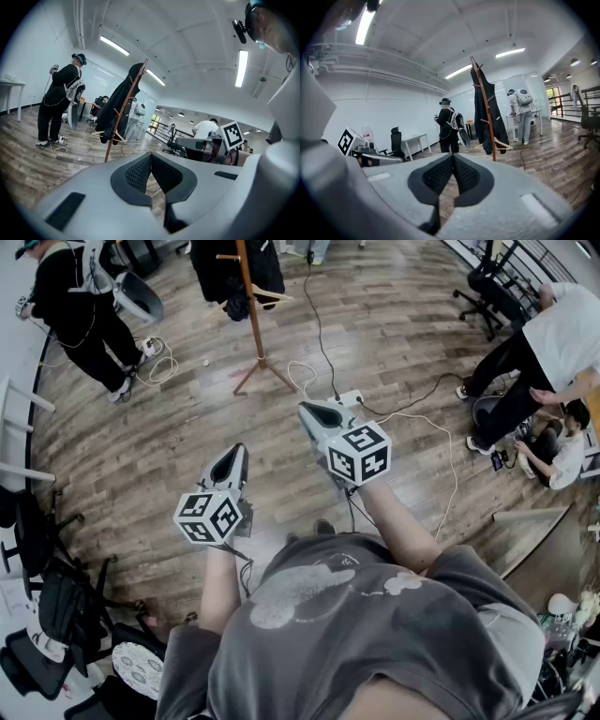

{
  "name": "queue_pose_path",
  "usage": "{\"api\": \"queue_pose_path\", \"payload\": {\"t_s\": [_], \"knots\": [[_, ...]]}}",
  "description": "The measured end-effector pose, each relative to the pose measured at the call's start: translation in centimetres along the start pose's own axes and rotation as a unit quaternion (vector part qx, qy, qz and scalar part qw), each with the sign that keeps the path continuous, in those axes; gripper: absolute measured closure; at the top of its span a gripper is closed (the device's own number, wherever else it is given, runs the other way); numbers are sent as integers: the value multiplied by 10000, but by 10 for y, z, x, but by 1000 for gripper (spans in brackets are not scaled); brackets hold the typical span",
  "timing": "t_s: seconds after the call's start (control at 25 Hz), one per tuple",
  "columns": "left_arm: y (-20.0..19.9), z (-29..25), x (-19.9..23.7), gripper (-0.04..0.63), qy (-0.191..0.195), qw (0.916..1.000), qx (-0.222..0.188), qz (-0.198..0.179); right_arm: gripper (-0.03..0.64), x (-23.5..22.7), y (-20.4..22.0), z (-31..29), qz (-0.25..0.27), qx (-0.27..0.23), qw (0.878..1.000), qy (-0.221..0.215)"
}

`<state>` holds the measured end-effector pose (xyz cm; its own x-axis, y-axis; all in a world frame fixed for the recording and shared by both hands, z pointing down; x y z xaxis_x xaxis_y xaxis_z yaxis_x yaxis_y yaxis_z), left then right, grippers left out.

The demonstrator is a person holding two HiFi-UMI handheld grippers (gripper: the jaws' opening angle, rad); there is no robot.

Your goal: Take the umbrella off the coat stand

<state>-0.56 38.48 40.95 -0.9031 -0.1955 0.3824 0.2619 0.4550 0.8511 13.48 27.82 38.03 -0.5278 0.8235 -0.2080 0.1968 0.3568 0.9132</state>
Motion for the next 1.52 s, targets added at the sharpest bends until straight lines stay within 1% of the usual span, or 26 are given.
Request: {"api": "queue_pose_path", "payload": {"t_s": [0.28, 0.4, 0.52, 0.68, 0.8, 0.92, 1.04, 1.24, 1.52], "knots": [[1, 10, 5, 584, 12, 10000, 14, -65, 620, 12, 4, -2, -2, 44, 10000, 25], [7, 17, 5, 584, 50, 10000, 21, -32, 620, 18, 10, 0, -19, 86, 10000, 41], [16, 22, 9, 584, 130, 9999, 48, 9, 620, 25, 20, 1, -86, 131, 9998, 145], [23, 27, 21, 584, 170, 9998, 53, -34, 620, 32, 30, 1, -263, -48, 9994, 215], [24, 30, 32, 584, 121, 9999, 52, 74, 620, 34, 31, -1, -402, -132, 9988, 245], [28, 36, 39, 584, 122, 9998, 101, 91, 618, 35, 33, -6, -424, -146, 9985, 326], [23, 29, 53, 584, 69, 9998, 82, 159, 619, 27, 30, -20, -475, -137, 9981, 371], [11, 6, 73, 584, -33, 9996, 165, 238, 618, 7, 28, -53, -567, 3, 9981, 247], [-22, -53, 98, 584, -122, 9996, 167, 191, 618, -53, -1, -110, -624, -50, 9980, 102]]}}
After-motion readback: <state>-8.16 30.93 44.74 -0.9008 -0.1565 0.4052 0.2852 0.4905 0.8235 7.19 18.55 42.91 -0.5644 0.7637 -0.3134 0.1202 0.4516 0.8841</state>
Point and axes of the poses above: the fingertips, and each gripper's own axes: z backward along the fingers, x to its left, y out of its underside, the point moved 3 cm from there along z, backward along the fingers, and after that the axes turned 7 degrees about x, right-handed, at the moved point
